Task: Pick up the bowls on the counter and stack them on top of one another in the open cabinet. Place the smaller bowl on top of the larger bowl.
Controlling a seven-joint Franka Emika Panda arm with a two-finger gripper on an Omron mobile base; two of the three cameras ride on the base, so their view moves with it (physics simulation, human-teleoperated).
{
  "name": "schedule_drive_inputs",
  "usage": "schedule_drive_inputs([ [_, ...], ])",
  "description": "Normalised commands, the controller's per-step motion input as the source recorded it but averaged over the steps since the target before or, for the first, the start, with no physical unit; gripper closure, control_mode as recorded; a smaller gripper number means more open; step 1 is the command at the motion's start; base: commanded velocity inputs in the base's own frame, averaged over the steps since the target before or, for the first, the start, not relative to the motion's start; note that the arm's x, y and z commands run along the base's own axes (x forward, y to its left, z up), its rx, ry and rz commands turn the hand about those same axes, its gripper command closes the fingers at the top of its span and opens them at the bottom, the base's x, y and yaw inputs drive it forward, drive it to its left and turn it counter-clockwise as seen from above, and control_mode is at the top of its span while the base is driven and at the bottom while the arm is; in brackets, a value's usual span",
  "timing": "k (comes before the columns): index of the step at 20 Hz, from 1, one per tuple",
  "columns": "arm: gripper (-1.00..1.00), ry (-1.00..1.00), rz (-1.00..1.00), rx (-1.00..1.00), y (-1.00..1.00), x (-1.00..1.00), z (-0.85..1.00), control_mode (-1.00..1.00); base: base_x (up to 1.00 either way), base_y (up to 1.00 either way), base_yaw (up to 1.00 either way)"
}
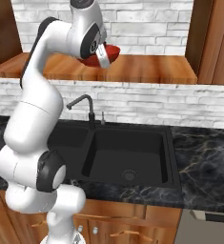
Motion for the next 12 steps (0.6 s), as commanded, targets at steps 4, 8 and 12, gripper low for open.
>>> schedule_drive_inputs([
  [4, -1.00, 0.00, 0.01, -0.02, 0.00, -1.00, -0.15, -1.00, 0.00, 0.00, 0.00],
  [8, -1.00, -0.02, 0.04, -0.01, 0.00, -1.00, -0.08, -1.00, 0.00, 0.00, 0.00],
  [12, -1.00, -0.12, 0.08, 0.00, 0.00, -1.00, -0.01, -1.00, 0.00, 0.00, 0.00],
])
